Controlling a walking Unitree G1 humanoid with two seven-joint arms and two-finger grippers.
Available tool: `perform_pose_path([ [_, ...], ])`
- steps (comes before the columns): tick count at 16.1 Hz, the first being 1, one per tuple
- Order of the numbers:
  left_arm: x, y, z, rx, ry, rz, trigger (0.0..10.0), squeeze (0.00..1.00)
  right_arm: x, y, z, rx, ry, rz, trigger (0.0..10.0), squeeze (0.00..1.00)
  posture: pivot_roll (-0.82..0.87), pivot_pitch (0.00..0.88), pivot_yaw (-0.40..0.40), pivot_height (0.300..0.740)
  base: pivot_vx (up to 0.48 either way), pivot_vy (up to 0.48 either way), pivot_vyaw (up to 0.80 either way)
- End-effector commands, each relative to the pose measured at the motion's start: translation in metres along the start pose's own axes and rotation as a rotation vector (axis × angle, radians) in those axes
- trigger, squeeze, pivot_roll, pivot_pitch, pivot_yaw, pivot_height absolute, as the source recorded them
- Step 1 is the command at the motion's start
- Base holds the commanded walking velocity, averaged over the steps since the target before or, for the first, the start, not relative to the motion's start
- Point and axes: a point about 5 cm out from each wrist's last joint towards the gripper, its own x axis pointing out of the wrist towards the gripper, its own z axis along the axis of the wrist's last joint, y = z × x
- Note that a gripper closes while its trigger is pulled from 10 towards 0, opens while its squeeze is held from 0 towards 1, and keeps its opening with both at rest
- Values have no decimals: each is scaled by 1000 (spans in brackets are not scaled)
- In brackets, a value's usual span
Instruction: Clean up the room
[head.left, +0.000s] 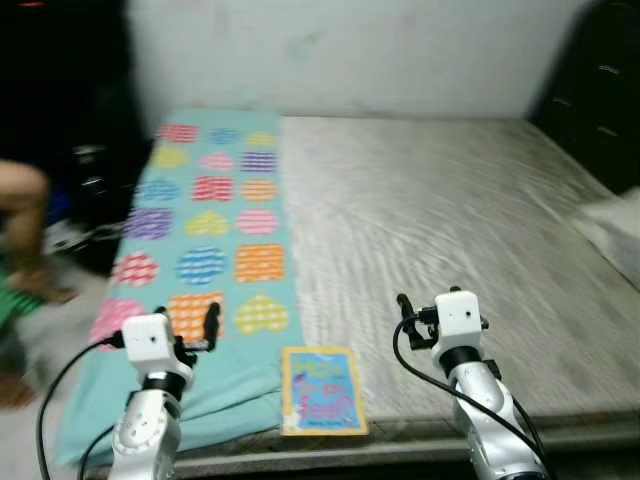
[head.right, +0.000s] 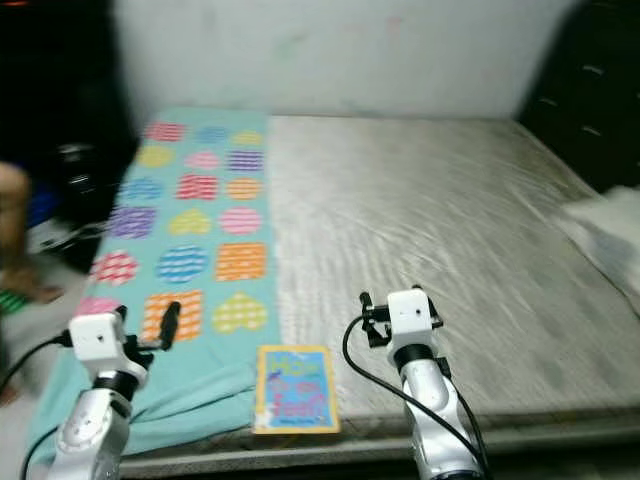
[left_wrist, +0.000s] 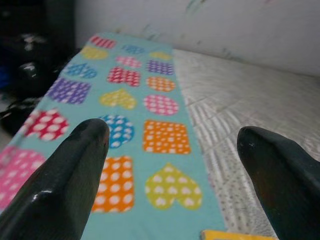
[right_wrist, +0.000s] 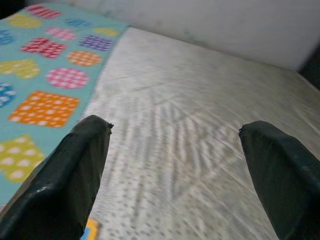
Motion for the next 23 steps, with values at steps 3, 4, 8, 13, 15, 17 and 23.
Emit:
perform_pose_path([
  [3,-1,3,0,14,8,8,10000,0,3,-1,3,11,-6,-5,10000,0,-42,0,-37,740,0,0,0],
  [4,-1,4,0,14,9,9,10000,0,3,-2,3,14,-7,-7,10000,0,-42,0,-37,740,0,0,0],
  [8,-3,1,18,16,-33,-6,10000,0,4,-5,26,81,-57,-19,10000,0,-39,0,-46,740,0,0,0],
  [13,-8,-7,50,23,-105,-46,10000,0,4,-18,51,121,-93,-57,10000,0,-24,76,-68,740,0,0,0],
  [15,-14,-7,50,52,-93,-49,10000,0,1,-23,55,138,-89,-59,10000,0,-16,98,-74,740,0,0,0],
  [17,-17,-5,51,42,-81,-41,10000,0,-4,-23,51,136,-68,-51,10000,0,-14,118,-78,740,0,0,0],
  [23,-12,-2,58,52,-81,-24,10000,0,-6,-19,50,131,-38,-33,10000,0,-12,108,-77,723,0,0,0],
])
